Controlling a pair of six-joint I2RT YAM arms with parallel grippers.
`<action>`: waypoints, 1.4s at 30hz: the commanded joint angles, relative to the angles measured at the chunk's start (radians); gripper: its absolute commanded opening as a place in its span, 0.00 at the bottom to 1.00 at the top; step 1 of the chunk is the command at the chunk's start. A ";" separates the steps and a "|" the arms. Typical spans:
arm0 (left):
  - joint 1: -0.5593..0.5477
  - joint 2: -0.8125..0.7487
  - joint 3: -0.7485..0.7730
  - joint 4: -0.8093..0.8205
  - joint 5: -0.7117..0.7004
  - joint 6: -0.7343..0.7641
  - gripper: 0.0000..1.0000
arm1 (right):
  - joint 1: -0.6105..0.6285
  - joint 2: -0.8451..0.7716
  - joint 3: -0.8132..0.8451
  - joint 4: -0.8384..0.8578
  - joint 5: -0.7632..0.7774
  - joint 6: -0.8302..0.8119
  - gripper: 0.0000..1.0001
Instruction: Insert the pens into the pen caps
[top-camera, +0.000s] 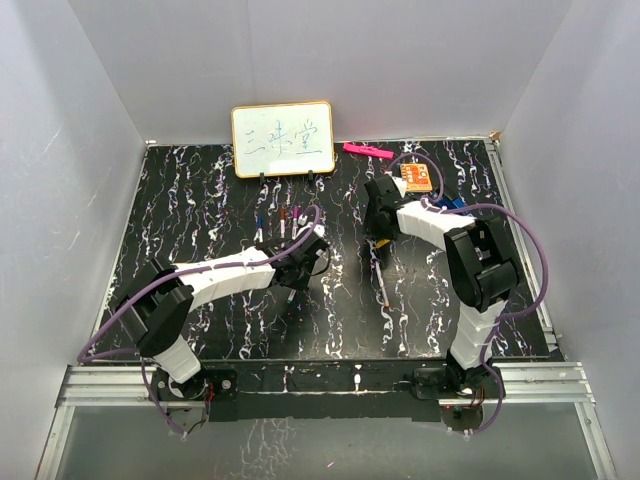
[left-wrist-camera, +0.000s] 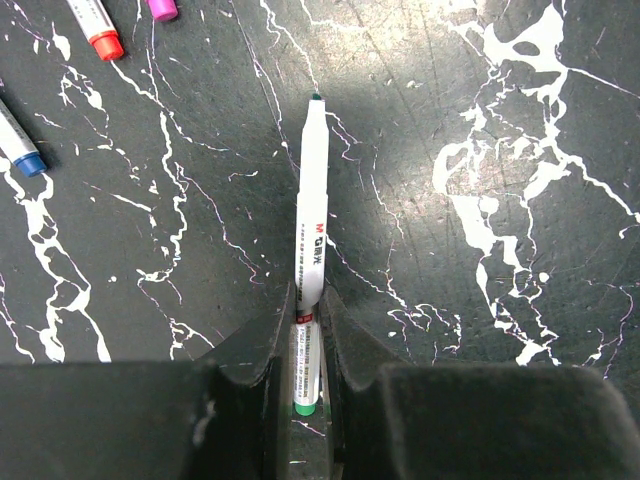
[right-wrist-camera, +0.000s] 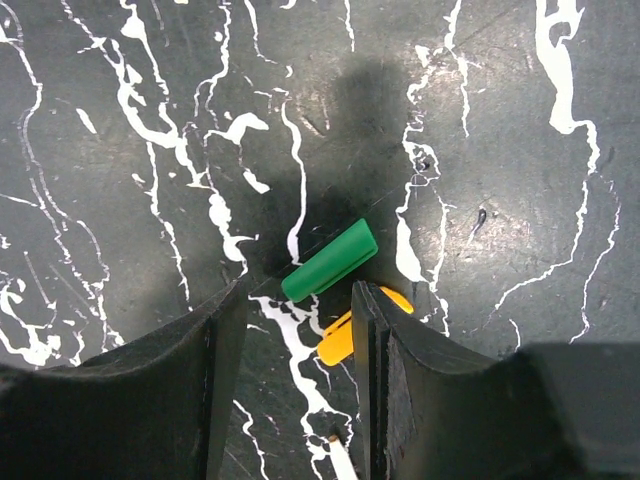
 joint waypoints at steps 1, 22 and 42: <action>0.003 -0.014 -0.003 -0.013 -0.023 -0.007 0.00 | -0.010 0.031 0.015 0.025 0.023 0.002 0.43; 0.002 -0.010 0.007 -0.005 -0.025 -0.008 0.00 | -0.010 0.141 0.074 -0.042 0.043 -0.007 0.28; 0.013 0.015 0.019 -0.025 -0.010 -0.026 0.00 | -0.008 0.287 0.054 -0.185 0.063 -0.103 0.00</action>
